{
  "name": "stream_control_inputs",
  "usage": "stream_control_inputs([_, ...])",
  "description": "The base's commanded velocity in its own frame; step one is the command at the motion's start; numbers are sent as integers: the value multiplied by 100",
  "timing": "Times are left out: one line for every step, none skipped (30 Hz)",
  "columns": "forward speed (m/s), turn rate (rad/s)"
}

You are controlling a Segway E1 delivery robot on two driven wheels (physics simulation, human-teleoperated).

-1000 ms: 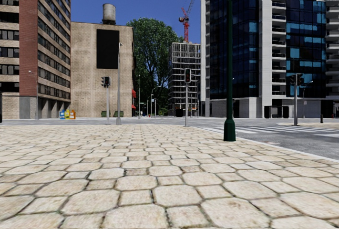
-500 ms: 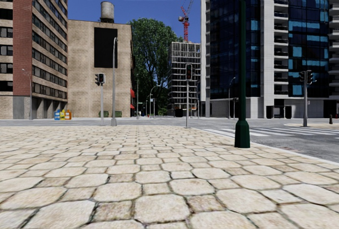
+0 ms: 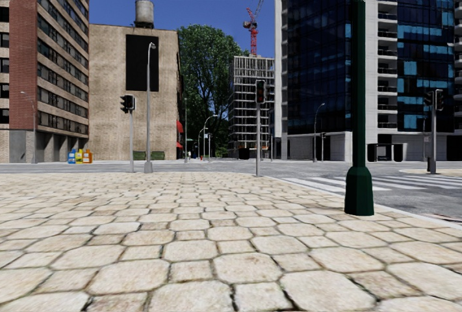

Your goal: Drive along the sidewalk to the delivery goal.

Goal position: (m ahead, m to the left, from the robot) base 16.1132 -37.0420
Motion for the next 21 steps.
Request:
stream_control_inputs([200,0])
stream_control_inputs([200,0])
stream_control_inputs([200,0])
stream_control_inputs([200,0])
stream_control_inputs([200,0])
stream_control_inputs([200,0])
stream_control_inputs([200,0])
stream_control_inputs([200,0])
stream_control_inputs([200,0])
stream_control_inputs([200,0])
stream_control_inputs([200,0])
stream_control_inputs([200,0])
stream_control_inputs([200,0])
stream_control_inputs([200,0])
stream_control_inputs([200,0])
stream_control_inputs([200,0])
stream_control_inputs([200,0])
stream_control_inputs([200,0])
stream_control_inputs([200,0])
stream_control_inputs([200,0])
stream_control_inputs([200,0])
